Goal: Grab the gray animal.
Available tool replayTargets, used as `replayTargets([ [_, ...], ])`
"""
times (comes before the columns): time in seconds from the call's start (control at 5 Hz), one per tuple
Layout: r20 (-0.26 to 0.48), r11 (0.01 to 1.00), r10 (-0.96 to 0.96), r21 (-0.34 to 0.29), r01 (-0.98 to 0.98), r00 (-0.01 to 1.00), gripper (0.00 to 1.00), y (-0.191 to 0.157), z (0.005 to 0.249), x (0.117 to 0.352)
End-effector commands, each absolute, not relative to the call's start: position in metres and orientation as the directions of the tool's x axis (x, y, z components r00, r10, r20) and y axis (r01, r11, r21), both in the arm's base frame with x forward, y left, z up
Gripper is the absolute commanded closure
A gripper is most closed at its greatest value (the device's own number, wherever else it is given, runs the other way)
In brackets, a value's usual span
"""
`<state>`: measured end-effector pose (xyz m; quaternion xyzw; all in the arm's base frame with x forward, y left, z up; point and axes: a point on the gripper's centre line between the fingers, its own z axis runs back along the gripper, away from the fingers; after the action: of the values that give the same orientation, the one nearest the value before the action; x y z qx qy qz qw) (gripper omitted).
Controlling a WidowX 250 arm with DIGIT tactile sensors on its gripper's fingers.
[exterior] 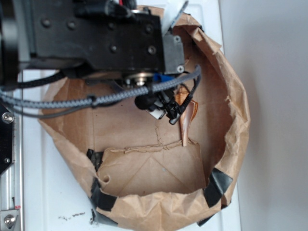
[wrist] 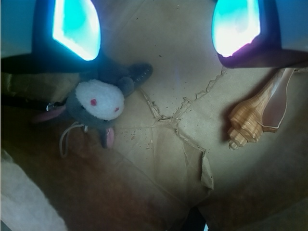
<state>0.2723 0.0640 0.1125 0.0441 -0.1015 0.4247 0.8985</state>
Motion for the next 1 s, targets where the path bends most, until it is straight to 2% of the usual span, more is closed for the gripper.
replayTargets([
  [0.0, 0.322, 0.624, 0.749, -0.047, -0.78, 0.579, 0.0, 0.078, 0.118, 0.279],
  [0.2, 0.346, 0.615, 0.739, 0.004, -0.789, 0.578, 0.0, 0.085, 0.093, 0.288],
  [0.4, 0.37, 0.618, 0.721, 0.038, -0.785, 0.586, 0.0, 0.087, 0.081, 0.289],
  [0.6, 0.395, 0.611, 0.71, 0.066, -0.789, 0.583, 0.0, 0.089, 0.076, 0.289],
  [0.8, 0.388, 0.613, 0.706, 0.086, -0.786, 0.593, 0.0, 0.09, 0.083, 0.283],
])
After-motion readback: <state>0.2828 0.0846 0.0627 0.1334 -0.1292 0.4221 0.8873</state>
